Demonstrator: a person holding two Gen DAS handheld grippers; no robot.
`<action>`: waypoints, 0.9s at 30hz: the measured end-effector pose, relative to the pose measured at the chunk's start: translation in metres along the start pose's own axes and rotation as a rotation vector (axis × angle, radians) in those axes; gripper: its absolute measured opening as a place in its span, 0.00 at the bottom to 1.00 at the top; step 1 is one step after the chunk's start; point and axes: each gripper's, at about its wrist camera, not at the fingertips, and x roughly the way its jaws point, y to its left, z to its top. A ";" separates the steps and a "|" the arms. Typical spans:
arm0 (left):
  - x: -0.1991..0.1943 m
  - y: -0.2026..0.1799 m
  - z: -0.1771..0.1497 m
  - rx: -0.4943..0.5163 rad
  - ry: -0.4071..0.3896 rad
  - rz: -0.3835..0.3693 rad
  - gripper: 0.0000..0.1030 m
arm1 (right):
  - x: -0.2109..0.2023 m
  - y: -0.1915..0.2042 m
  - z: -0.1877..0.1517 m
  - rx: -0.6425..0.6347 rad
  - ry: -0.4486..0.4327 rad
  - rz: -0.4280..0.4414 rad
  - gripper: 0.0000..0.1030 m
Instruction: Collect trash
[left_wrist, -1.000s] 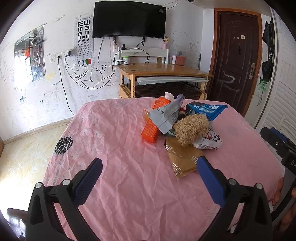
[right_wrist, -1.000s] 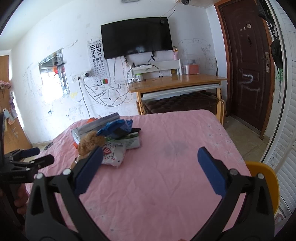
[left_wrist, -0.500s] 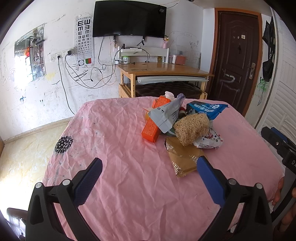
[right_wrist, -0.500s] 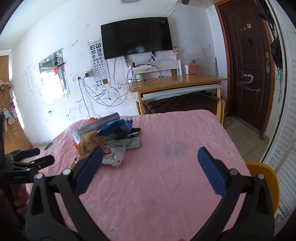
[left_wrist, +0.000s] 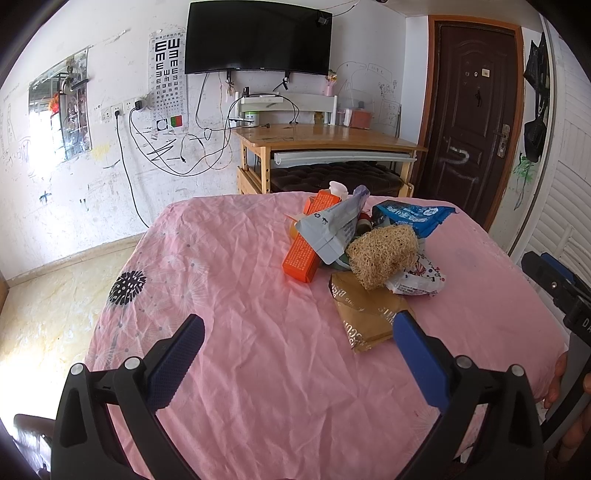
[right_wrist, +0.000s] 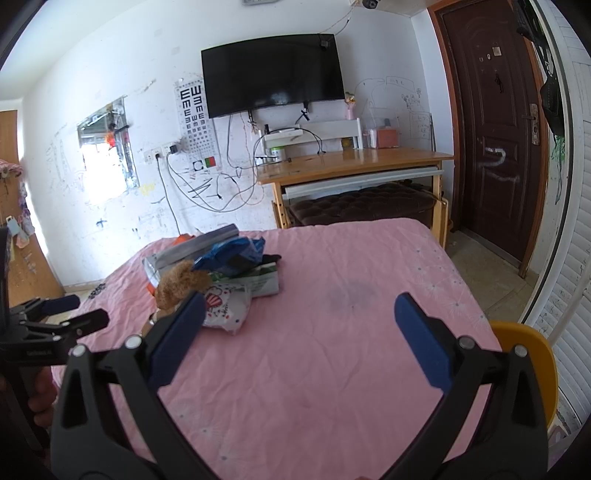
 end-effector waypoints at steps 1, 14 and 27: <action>0.001 0.000 -0.001 0.000 0.001 0.000 0.94 | 0.000 -0.001 0.000 0.002 0.001 0.001 0.96; 0.002 0.001 -0.002 0.000 0.003 0.001 0.94 | 0.003 0.000 -0.002 0.002 0.002 0.001 0.96; 0.012 0.018 0.013 0.018 0.059 -0.055 0.94 | 0.026 0.006 -0.005 0.060 0.148 0.137 0.96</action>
